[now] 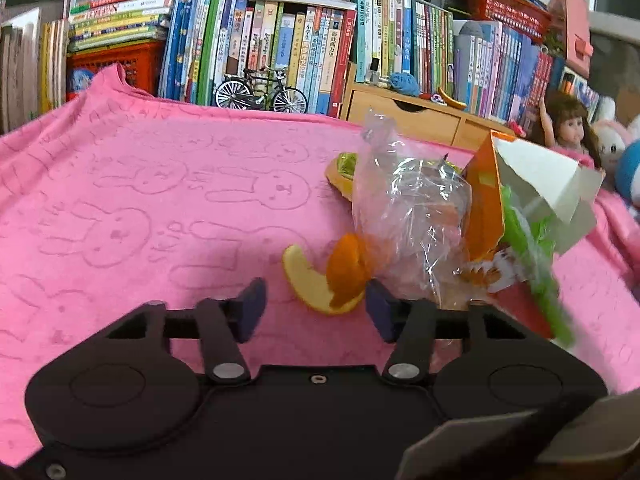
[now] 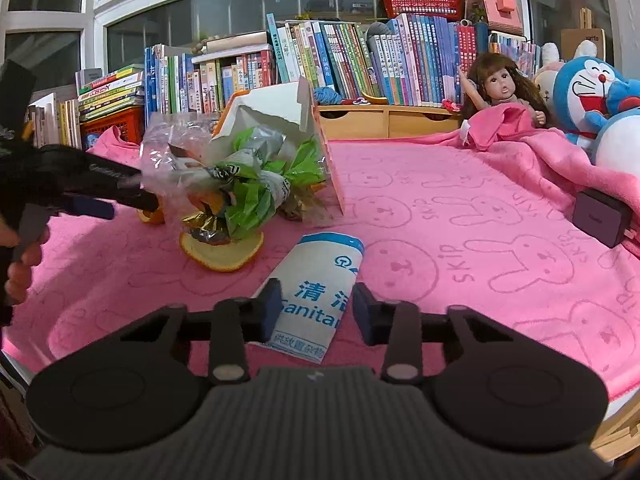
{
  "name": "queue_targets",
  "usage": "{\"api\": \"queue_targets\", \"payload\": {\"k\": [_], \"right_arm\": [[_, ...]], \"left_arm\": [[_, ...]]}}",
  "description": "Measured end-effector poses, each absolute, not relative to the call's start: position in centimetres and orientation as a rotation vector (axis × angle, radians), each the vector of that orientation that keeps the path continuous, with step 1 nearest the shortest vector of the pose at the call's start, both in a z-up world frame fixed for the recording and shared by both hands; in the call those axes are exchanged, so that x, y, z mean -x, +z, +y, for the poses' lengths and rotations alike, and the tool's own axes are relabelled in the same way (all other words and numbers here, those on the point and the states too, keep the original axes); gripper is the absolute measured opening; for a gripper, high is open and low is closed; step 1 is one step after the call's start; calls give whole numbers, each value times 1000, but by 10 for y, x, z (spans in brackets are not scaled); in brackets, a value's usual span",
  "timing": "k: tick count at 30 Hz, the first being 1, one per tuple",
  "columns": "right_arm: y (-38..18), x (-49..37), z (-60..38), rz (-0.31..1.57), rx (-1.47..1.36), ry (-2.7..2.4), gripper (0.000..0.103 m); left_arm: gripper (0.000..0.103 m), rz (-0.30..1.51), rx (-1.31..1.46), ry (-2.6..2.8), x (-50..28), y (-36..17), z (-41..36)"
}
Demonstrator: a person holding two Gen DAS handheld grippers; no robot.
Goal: Organize books
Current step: 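Grasp the orange peel with the left tool while the right tool grasps the Sanitary packet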
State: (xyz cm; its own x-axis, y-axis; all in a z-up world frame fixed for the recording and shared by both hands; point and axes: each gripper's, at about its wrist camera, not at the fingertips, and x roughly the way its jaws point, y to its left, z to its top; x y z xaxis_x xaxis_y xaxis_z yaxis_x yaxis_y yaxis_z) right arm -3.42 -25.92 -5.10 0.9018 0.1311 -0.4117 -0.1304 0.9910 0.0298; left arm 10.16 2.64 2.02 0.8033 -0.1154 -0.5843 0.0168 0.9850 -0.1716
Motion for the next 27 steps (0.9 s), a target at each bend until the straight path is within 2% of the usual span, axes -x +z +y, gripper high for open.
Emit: {"api": "queue_targets", "payload": {"k": [2, 5, 7, 9, 11, 13, 16, 19, 22, 23, 24, 26, 27], "right_arm": [[-51, 33, -257, 423, 11, 138, 39], [-51, 34, -255, 419, 22, 153, 37], [-50, 36, -254, 417, 23, 155, 22], [-48, 39, -255, 412, 21, 157, 18], [-47, 44, -258, 404, 6, 157, 19], [-45, 48, -259, 395, -14, 156, 32], [-46, 48, -258, 383, -34, 158, 65], [-49, 43, -253, 374, -41, 136, 80], [-53, 35, -245, 384, -27, 101, 84], [-56, 31, -243, 394, -24, 89, 84], [-57, 26, -241, 406, -24, 79, 84], [-61, 19, -239, 436, -24, 64, 84], [-62, 18, -237, 436, -13, 55, 82]], "left_arm": [[35, 638, 178, -86, -106, 18, 25], [16, 637, 185, -117, -107, 16, 21], [13, 641, 173, -119, -104, 16, 17], [6, 628, 162, -127, -95, 19, 15], [6, 621, 157, -130, -84, 22, 14], [5, 617, 166, -137, -71, 24, 16], [5, 611, 171, -136, -49, 26, 20], [5, 604, 164, -138, -28, 28, 22], [11, 576, 110, -140, -10, 30, 19], [18, 562, 93, -135, -6, 30, 16], [32, 551, 73, -130, -2, 29, 14], [48, 546, 40, -115, 1, 26, 9], [50, 547, 36, -107, 2, 23, 7]]}}
